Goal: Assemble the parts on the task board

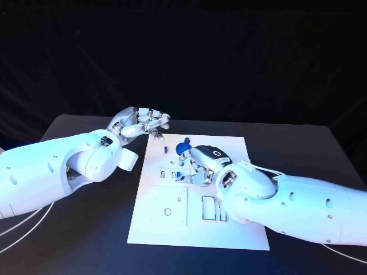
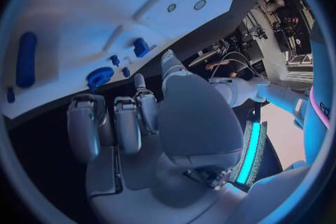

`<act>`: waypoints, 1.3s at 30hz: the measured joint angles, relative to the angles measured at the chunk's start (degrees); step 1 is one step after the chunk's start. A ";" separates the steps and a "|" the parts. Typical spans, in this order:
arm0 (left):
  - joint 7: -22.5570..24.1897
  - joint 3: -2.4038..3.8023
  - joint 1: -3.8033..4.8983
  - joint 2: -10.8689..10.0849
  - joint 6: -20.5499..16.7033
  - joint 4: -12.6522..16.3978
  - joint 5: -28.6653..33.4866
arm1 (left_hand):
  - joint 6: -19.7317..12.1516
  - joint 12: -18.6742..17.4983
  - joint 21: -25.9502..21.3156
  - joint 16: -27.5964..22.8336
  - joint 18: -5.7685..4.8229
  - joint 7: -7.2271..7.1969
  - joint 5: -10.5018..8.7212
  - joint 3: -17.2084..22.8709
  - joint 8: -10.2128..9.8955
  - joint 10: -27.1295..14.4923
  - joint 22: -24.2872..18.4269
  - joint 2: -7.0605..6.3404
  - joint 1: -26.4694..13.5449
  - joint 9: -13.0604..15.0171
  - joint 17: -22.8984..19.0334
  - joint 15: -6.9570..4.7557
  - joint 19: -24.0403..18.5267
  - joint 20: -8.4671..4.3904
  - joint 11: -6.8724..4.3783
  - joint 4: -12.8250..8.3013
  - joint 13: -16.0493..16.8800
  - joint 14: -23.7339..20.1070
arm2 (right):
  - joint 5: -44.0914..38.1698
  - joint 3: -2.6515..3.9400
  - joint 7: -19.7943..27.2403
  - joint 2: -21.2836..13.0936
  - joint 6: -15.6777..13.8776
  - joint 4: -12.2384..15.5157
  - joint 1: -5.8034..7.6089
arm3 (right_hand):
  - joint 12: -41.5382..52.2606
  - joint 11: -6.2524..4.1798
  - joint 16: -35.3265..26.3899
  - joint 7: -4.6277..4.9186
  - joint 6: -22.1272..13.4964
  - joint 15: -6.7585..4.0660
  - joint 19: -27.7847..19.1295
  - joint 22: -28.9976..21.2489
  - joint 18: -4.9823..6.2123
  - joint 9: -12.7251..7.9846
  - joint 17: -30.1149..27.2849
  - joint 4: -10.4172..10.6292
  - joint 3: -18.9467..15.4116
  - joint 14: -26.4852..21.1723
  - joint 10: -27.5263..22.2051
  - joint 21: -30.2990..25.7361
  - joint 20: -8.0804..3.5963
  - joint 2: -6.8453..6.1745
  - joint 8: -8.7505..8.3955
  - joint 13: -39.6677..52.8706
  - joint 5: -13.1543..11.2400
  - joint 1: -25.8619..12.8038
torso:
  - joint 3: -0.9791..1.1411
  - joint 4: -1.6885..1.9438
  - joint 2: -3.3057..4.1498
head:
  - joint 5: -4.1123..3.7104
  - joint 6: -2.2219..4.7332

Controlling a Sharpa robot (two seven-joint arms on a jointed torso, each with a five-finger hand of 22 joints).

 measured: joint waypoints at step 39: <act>-47.40 -3.86 6.21 11.72 26.43 -6.97 -41.03 | -1.07 53.96 32.89 27.98 -3.55 -4.89 0.21 -18.62 20.08 1.77 37.93 9.23 -12.90 23.09 24.42 -4.35 17.01 -4.37 -4.74 2.84 47.42 12.96 | 30.72 0.31 19.71 -17.74 0.71 1.23 7.98 | -0.43 0.20 -0.67 0.07 -0.34 0.00 0.00 -0.02 0.79 0.02 -0.03 -0.08 0.42 0.00 -0.99 -3.72 0.40 1.78 1.57 0.00 6.26 4.09 | 0.86 -0.15 -1.28 | 1.34 -2.10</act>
